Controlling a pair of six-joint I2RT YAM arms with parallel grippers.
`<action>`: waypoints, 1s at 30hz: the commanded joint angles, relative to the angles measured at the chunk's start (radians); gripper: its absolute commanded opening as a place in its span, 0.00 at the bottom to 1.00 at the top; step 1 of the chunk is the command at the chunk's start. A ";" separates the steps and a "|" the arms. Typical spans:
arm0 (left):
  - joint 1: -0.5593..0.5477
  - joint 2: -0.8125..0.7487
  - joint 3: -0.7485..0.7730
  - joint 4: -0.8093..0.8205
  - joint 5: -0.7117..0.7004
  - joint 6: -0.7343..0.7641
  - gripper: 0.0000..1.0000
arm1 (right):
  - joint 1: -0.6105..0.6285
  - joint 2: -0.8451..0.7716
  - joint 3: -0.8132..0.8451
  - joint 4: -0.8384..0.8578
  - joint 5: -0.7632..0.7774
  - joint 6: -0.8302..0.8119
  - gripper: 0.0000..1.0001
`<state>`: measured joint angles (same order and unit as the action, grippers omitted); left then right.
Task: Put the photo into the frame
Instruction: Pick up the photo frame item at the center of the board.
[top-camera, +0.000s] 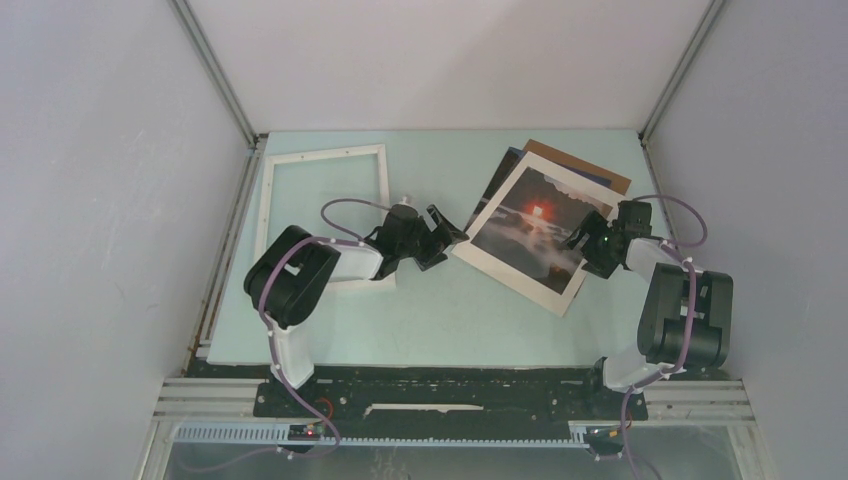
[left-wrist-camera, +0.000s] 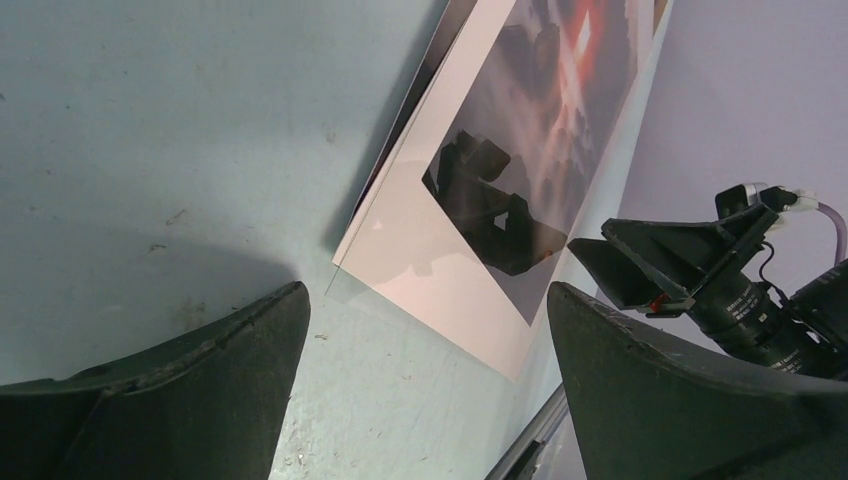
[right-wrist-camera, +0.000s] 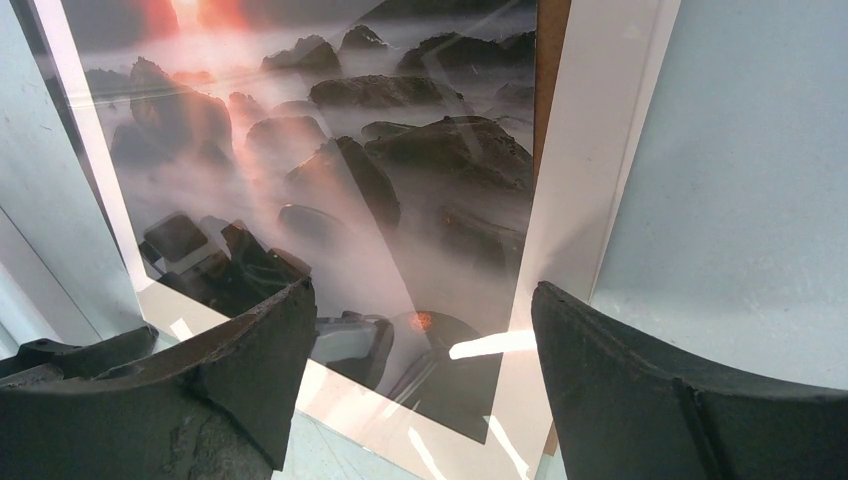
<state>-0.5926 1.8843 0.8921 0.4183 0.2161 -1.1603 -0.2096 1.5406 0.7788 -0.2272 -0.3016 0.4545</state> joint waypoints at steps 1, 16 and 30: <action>0.001 0.017 0.032 -0.040 -0.029 0.018 1.00 | 0.004 0.026 0.008 0.009 0.012 -0.009 0.87; 0.003 0.059 -0.010 0.212 0.089 -0.079 1.00 | 0.007 0.024 0.007 0.010 0.010 -0.008 0.87; 0.002 -0.019 -0.053 0.249 0.062 -0.079 1.00 | 0.012 0.026 0.007 0.013 0.010 -0.008 0.87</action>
<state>-0.5922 1.9377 0.8673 0.6285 0.2916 -1.2316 -0.2070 1.5414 0.7788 -0.2234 -0.3019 0.4545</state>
